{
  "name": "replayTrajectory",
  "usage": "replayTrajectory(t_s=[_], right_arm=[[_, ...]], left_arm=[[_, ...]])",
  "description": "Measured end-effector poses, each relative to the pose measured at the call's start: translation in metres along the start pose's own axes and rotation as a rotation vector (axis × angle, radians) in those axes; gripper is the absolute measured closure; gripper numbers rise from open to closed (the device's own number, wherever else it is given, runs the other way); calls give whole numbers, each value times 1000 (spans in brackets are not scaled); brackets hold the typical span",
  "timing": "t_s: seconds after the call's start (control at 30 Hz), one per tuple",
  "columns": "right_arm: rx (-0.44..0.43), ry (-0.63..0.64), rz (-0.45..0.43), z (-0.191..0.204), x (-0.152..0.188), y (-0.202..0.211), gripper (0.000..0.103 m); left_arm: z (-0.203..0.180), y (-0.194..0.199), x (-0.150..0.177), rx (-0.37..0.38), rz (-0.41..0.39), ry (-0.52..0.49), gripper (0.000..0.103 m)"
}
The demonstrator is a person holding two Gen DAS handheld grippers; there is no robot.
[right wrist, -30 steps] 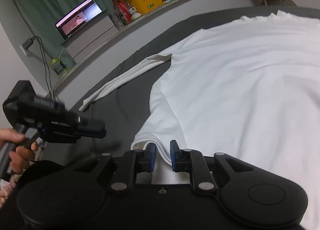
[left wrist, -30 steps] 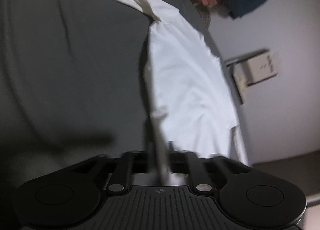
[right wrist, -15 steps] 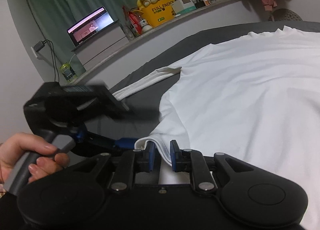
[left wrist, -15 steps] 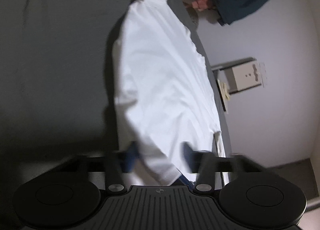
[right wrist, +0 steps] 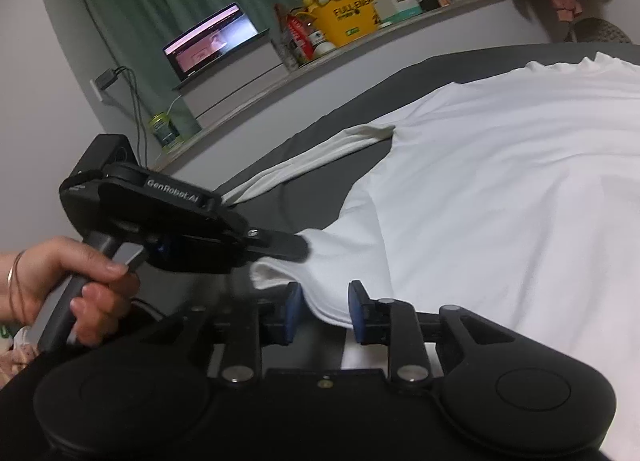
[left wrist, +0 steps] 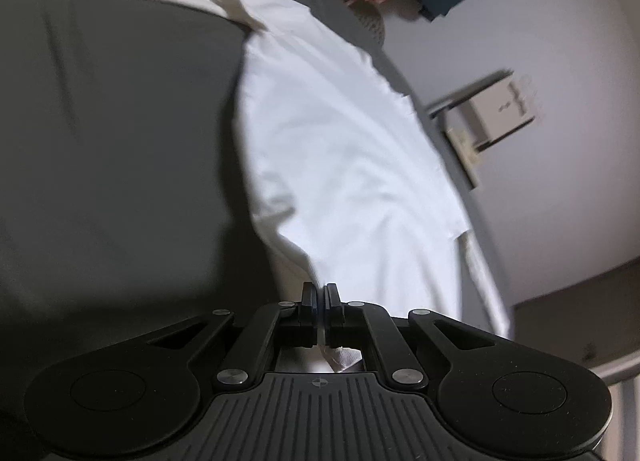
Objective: Fold clothes
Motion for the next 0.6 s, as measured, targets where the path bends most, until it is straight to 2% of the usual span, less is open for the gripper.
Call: replayTrajectory(t_s=[0.2, 0.3, 0.37, 0.5, 0.6], right_arm=[[-27, -36, 37, 6, -1, 3, 72], [-26, -54, 38, 5, -2, 10, 71], [1, -59, 35, 2, -2, 14, 70], [60, -99, 35, -4, -8, 24, 65], [181, -100, 107, -15, -20, 41, 61]], left_arm=[[39, 36, -7, -80, 21, -23, 101], [52, 40, -7, -55, 12, 18, 101], [51, 41, -6, -36, 2, 5, 100], [43, 34, -5, -85, 34, -51, 101], [41, 28, -6, -123, 66, -75, 101]])
Point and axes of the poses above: each gripper's, at about its wrist camera, not at the fingertips, and y roughly against the way its jaws point, z to its left, x to its underside, the point moved 2 cm from there along -y, roughly the way its jaws point, and after that the axes turned 5 degrees about -z, right-handed, at the moved point
